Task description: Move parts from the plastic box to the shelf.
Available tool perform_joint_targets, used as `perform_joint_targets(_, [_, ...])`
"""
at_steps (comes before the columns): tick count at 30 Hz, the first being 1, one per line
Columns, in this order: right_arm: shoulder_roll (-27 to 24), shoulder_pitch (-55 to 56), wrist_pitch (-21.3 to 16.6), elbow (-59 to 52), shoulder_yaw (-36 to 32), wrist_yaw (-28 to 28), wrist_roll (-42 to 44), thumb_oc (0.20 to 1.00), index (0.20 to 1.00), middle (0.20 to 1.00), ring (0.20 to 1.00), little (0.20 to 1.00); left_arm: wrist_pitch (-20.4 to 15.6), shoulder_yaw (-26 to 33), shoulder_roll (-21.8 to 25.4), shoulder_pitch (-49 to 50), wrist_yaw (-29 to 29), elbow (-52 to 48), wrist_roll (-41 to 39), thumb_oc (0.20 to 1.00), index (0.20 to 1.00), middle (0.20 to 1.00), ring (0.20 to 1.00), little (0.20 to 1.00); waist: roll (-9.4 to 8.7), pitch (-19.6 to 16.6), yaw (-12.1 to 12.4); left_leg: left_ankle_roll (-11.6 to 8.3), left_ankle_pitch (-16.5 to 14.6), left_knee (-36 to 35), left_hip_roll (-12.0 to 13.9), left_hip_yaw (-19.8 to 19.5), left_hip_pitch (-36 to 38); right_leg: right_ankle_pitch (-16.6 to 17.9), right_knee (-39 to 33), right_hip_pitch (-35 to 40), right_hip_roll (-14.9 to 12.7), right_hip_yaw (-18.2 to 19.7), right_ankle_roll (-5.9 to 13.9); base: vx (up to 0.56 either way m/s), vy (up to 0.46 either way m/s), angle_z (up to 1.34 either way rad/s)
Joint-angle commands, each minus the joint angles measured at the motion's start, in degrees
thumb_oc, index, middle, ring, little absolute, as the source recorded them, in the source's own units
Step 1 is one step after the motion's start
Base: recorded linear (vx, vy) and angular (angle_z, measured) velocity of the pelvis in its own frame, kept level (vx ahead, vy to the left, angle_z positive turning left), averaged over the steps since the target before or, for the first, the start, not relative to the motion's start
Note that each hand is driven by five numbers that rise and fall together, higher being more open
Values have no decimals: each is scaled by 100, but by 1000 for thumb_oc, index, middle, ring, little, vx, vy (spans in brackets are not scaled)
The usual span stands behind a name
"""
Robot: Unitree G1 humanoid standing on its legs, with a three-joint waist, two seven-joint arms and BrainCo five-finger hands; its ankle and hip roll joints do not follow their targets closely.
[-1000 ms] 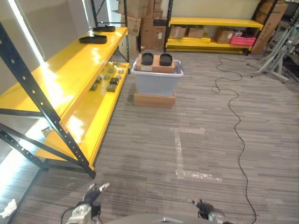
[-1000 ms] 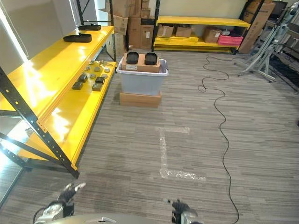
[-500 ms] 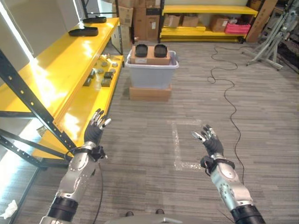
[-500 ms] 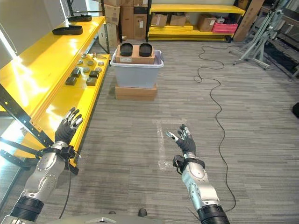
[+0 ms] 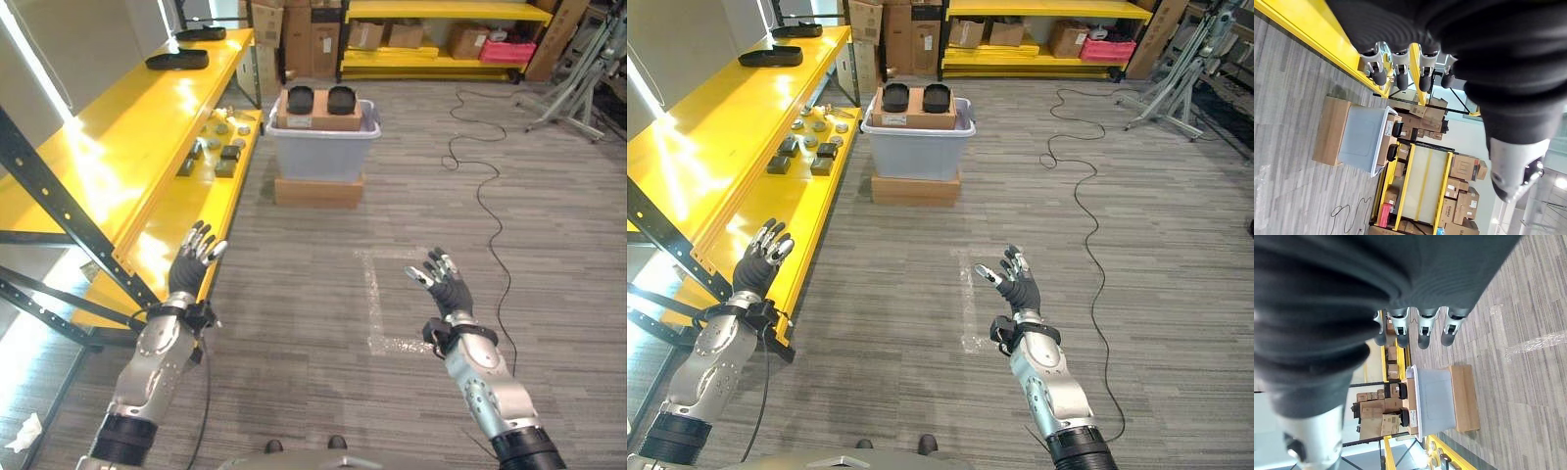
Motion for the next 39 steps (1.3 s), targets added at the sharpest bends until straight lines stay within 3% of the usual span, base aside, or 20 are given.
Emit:
perform_joint_targets(1, [-56, -125, -153, -463, -109, -62, 151, 1000, 1000, 1000, 1000, 1000, -21, 198, 279, -70, 162, -115, -174, 1000, 1000, 1000, 1000, 1000, -176, -142, 49, 177, -305, 374, -265, -150, -212, -63, 404, -123, -296, -150, 330, 56, 71, -2])
perform_joint_targets(4, [-38, -164, -202, -530, -95, -102, 206, 1000, 1000, 1000, 1000, 1000, -40, 231, 325, -100, 165, -212, -143, 1000, 1000, 1000, 1000, 1000, -139, -58, 42, 268, -348, 532, -305, -186, -300, -212, 847, -286, -323, -125, 338, 62, 111, -6])
perform_joint_targets(5, [-8, -218, -222, -668, -124, -108, 234, 1000, 1000, 1000, 1000, 1000, 8, 223, 389, -199, 146, -375, -108, 1000, 1000, 1000, 1000, 1000, -90, 136, 20, 455, -421, 767, -392, -260, -448, -185, 1947, -734, -393, -129, 433, 69, 186, -17])
perform_joint_targets(6, [6, -222, -234, -712, -116, -116, 217, 1000, 1000, 1000, 1000, 1000, 23, 215, 397, -243, 145, -408, -91, 1000, 1000, 1000, 1000, 1000, -77, 201, 13, 513, -447, 833, -423, -278, -490, -119, 2340, -909, -418, -126, 489, 63, 204, -25])
perform_joint_targets(7, [17, -219, -249, -757, -107, -98, 238, 1000, 1000, 1000, 1000, 1000, 47, 208, 405, -281, 123, -432, -110, 1000, 1000, 1000, 1000, 1000, -35, 287, 5, 570, -475, 928, -438, -294, -529, 26, 2940, -1152, -435, -126, 536, 85, 190, -26])
perform_joint_targets(8, [65, -171, -269, -858, -94, -37, 219, 1000, 1000, 1000, 1000, 1000, 78, 247, 400, -294, 146, -491, -106, 1000, 1000, 1000, 1000, 1000, 52, 431, 3, 646, -558, 1144, -453, -292, -594, 313, 4090, -1719, -469, -153, 566, 79, 163, -18])
perform_joint_targets(10, [102, -123, -218, -960, -72, 19, 167, 1000, 1000, 1000, 1000, 1000, 155, 305, 388, -257, 173, -559, -131, 1000, 1000, 1000, 1000, 1000, 75, 490, 18, 688, -635, 1292, -482, -248, -640, 430, 4624, -2087, -503, -133, 573, 130, 101, -18])
perform_joint_targets(12, [146, -79, -216, -1031, -17, 82, 137, 1000, 1000, 1000, 1000, 1000, 185, 381, 378, -176, 281, -649, -92, 1000, 1000, 1000, 1000, 1000, 18, 524, 41, 706, -811, 1432, -574, -209, -629, 678, 4150, -2367, -592, -226, 622, 255, -44, -36])
perform_joint_targets(14, [94, -105, -335, -1041, -2, 120, 230, 1000, 1000, 1000, 1000, 1000, 146, 386, 469, -160, 314, -694, -95, 1000, 1000, 1000, 1000, 1000, -156, 548, -37, 631, -1085, 1574, -735, -341, -512, 835, 2382, -2145, -576, -219, 670, 394, -188, -13])
perform_joint_targets(15, [94, -105, -336, -1040, -3, 121, 231, 1000, 1000, 1000, 1000, 1000, 146, 385, 469, -160, 314, -693, -94, 1000, 1000, 1000, 1000, 1000, -144, 558, -43, 630, -1090, 1575, -724, -351, -499, 845, 2353, -2115, -567, -233, 668, 386, -195, -3])
perform_joint_targets(16, [39, -94, -371, -1028, -63, 182, 330, 1000, 1000, 1000, 1000, 1000, 148, 383, 500, -182, 319, -724, -11, 1000, 1000, 1000, 1000, 1000, -229, 558, -67, 590, -1194, 1614, -796, -430, -437, 835, 1450, -2035, -625, -207, 674, 272, -137, 9])
perform_joint_targets(19, [-16, 210, -398, -1144, -319, 496, 462, 1000, 1000, 1000, 1000, 1000, -8, 399, 497, -56, 252, -724, 2, 1000, 1000, 1000, 1000, 1000, -298, 583, -148, 502, -1503, 1655, -702, -437, -56, 1127, 72, -1860, -805, -353, 799, 528, -233, 16])
perform_joint_targets(22, [-24, 397, -446, -1239, -389, 605, 449, 1000, 1000, 1000, 1000, 1000, -140, 420, 496, 102, 166, -717, -56, 1000, 1000, 1000, 1000, 1000, -337, 558, -177, 457, -1636, 1739, -618, -380, 59, 1118, 15, -1802, -862, -385, 820, 395, -169, 13])
perform_joint_targets(25, [-141, 403, -466, -1237, -422, 591, 462, 1000, 1000, 1000, 1000, 1000, -285, 402, 524, 283, 101, -790, -173, 1000, 1000, 1000, 1000, 1000, -379, 394, -228, 287, -1725, 1736, -337, -396, 320, 840, 109, -1507, -788, -263, 767, 602, -317, 25])
perform_joint_targets(27, [-218, 392, -359, -1307, -448, 512, 485, 1000, 1000, 1000, 1000, 1000, -329, 405, 496, 414, 54, -797, -289, 1000, 1000, 1000, 1000, 1000, -367, 300, -266, 136, -1575, 1740, -26, -387, 605, 724, 467, -1445, -661, -170, 644, 436, -253, 48])
perform_joint_targets(30, [-488, 295, -262, -1351, -511, 484, 616, 1000, 1000, 1000, 1000, 1000, -251, 362, 471, 498, -86, -923, -298, 1000, 1000, 1000, 1000, 1000, -335, 79, -285, -199, -653, 2018, 494, -272, 600, 518, 588, -1148, -362, -271, 362, 471, -327, 45])
perform_joint_targets(32, [-624, 99, -260, -1217, -404, 478, 645, 1000, 1000, 1000, 1000, 1000, -257, 216, 365, 390, 142, -882, -332, 1000, 1000, 1000, 1000, 1000, -428, 86, -237, -251, -147, 3504, 710, -107, -67, 305, 498, -826, -206, -269, 70, 389, -369, -4])
perform_joint_targets(36, [-699, -2, -271, -1076, -338, 459, 582, 1000, 1000, 1000, 1000, 1000, -399, 45, 221, 186, 262, -653, -363, 1000, 1000, 1000, 1000, 1000, -539, 203, -205, -289, 171, 5677, 848, -63, -1359, 141, 535, -559, -24, -310, -223, 260, -243, -29])
perform_joint_targets(39, [-694, 40, -273, -1014, -380, 457, 573, 1000, 1000, 1000, 1000, 1000, -431, -33, 205, 69, 248, -528, -387, 1000, 1000, 1000, 1000, 1000, -513, 325, -202, -219, 76, 5811, 793, 19, -1947, 79, 525, -342, 77, -320, -254, 211, -97, 1])
